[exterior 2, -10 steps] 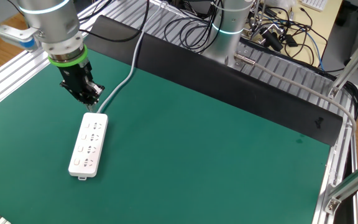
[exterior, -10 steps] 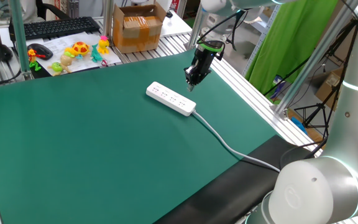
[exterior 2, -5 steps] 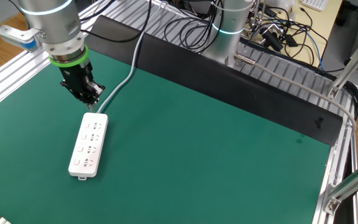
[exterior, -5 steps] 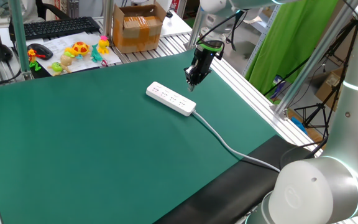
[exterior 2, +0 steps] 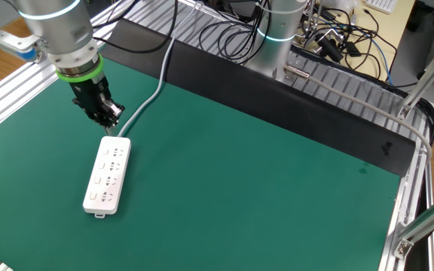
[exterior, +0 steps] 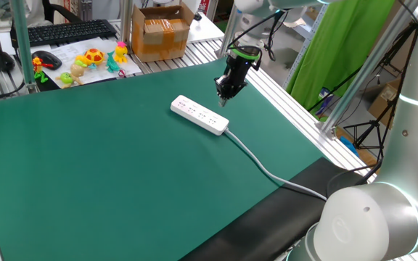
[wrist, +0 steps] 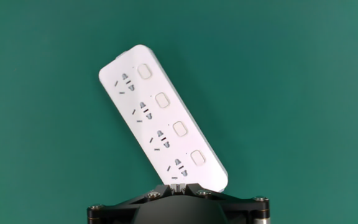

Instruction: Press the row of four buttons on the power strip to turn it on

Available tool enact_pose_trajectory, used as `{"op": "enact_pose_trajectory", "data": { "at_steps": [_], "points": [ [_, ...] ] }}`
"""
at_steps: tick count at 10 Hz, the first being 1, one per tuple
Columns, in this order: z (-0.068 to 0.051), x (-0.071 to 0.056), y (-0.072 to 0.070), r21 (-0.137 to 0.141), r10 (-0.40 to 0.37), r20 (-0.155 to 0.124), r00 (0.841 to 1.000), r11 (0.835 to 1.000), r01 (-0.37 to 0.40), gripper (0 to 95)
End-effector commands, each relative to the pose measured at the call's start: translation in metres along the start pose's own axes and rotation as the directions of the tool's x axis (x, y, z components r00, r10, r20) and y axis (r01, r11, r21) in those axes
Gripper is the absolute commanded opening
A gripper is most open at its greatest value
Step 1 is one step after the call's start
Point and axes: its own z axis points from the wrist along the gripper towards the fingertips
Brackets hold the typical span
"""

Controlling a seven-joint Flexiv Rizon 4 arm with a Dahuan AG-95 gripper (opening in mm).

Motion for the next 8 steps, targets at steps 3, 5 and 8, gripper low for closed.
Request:
{"op": "enact_pose_trajectory", "data": {
  "at_steps": [3, 5, 8],
  "points": [
    [-0.0003, -0.0007, -0.0003, 0.04, 0.017, 0.002, 1.0, 0.999, -0.017, 0.0],
    [-0.0004, -0.0008, -0.0002, 0.062, 0.007, 0.009, 1.0, 0.998, -0.008, 0.0],
    [0.0025, -0.0023, 0.0002, 0.103, -0.009, 0.019, 1.0, 0.995, 0.007, 0.0]
  ]
}}
